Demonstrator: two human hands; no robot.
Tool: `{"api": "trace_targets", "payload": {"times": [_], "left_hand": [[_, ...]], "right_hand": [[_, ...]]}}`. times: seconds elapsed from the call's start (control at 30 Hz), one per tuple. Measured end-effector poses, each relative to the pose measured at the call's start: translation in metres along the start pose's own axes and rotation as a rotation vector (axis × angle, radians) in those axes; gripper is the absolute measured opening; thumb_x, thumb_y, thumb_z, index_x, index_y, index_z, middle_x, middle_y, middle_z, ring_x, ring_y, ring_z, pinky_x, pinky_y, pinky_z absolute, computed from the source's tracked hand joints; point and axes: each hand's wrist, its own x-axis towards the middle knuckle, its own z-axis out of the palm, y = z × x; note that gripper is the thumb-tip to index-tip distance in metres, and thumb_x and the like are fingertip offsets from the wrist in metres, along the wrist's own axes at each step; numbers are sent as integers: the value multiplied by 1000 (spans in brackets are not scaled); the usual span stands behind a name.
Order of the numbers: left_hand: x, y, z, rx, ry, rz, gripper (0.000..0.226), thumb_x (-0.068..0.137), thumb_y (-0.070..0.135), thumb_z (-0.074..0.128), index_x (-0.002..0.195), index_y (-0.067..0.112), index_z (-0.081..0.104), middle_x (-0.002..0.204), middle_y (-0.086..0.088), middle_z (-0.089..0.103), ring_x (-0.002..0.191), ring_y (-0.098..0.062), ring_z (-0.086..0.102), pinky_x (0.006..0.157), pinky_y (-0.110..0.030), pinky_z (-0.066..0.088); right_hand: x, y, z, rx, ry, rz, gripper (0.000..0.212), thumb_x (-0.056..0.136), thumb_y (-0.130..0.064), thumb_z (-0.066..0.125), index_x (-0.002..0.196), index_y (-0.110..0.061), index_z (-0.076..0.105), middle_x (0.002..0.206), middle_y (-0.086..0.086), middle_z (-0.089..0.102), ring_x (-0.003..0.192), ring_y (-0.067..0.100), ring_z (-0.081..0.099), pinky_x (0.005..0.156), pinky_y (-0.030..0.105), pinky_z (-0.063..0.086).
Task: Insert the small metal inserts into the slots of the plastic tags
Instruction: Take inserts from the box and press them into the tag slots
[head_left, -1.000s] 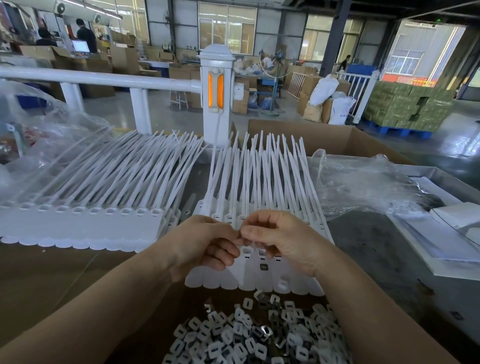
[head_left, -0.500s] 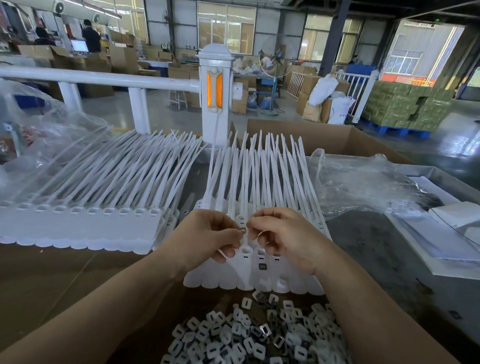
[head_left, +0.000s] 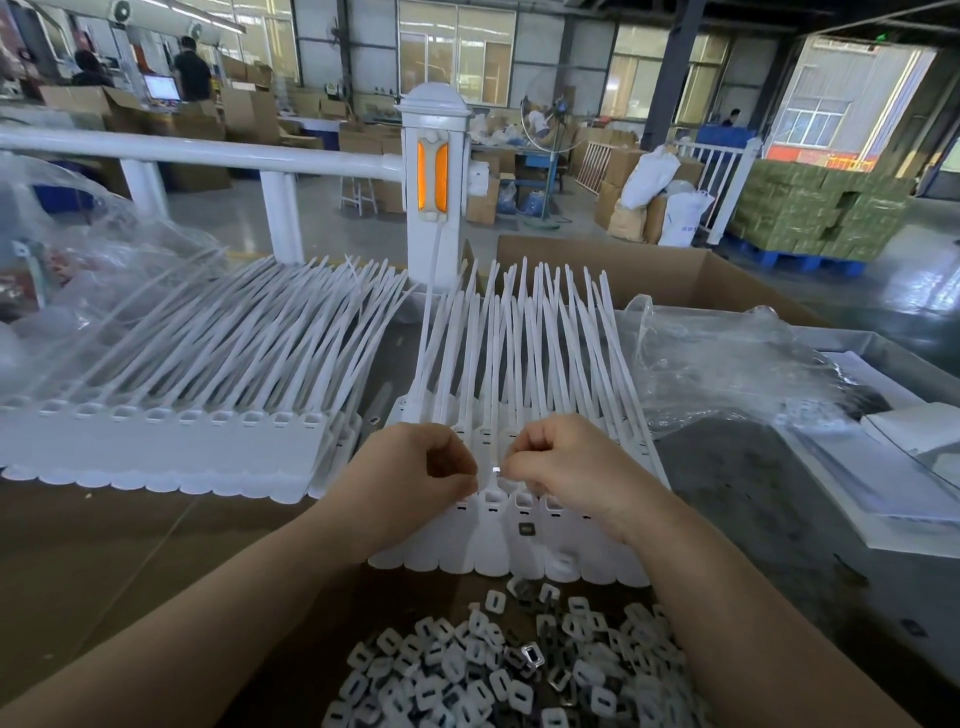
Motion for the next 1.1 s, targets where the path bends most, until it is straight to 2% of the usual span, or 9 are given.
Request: {"api": "trace_targets", "payload": {"times": [0.13, 0.3, 0.47, 0.7, 0.87, 0.97, 1.1], "left_hand": [[0, -3, 1, 87, -2, 64, 28, 81, 19, 79, 72, 40, 63, 69, 18, 66, 73, 12, 60, 61, -2, 43], [-1, -5, 2, 162, 4, 158, 32, 81, 19, 76, 70, 43, 60, 74, 19, 64, 77, 9, 59, 66, -4, 43], [-2, -9, 2, 260, -5, 274, 14, 84, 20, 72, 89, 33, 73, 84, 17, 61, 75, 2, 58, 72, -9, 44], [-4, -8, 2, 329, -23, 373, 20, 89, 22, 66, 98, 37, 75, 90, 18, 59, 76, 0, 58, 73, -22, 53], [-5, -5, -1, 400, -62, 405, 22, 93, 26, 61, 106, 37, 74, 96, 16, 60, 80, -3, 59, 76, -29, 55], [-7, -3, -1, 448, -70, 426, 24, 95, 28, 58, 112, 37, 72, 98, 15, 60, 81, -3, 59, 76, -29, 54], [-9, -2, -3, 490, -69, 474, 26, 97, 30, 53, 116, 36, 70, 99, 12, 59, 83, -5, 59, 75, -25, 51]], "right_hand": [[-1, -1, 6, -94, 7, 47, 3, 83, -19, 71, 82, -19, 74, 75, -9, 68, 71, 5, 63, 62, 21, 44], [-1, -4, 11, -178, -7, 47, 7, 83, -23, 74, 77, -27, 71, 82, -13, 68, 82, 5, 65, 67, 22, 47], [-2, -7, 12, -300, -25, 40, 4, 84, -24, 73, 85, -20, 72, 85, -7, 69, 82, 10, 65, 72, 27, 53], [-3, -11, 10, -343, -54, 54, 10, 84, -19, 72, 80, -24, 65, 85, -7, 65, 82, 10, 62, 66, 22, 47], [-5, -10, 5, -268, -60, 49, 7, 87, -17, 68, 83, -22, 66, 81, -8, 65, 73, 6, 59, 60, 19, 43], [-6, -8, 3, -213, -47, 43, 6, 89, -21, 66, 85, -25, 67, 78, -9, 65, 69, 4, 58, 59, 18, 42], [-2, -6, 10, -275, 0, 35, 5, 87, -24, 69, 85, -27, 66, 83, -8, 66, 77, 7, 62, 62, 20, 44]]}}
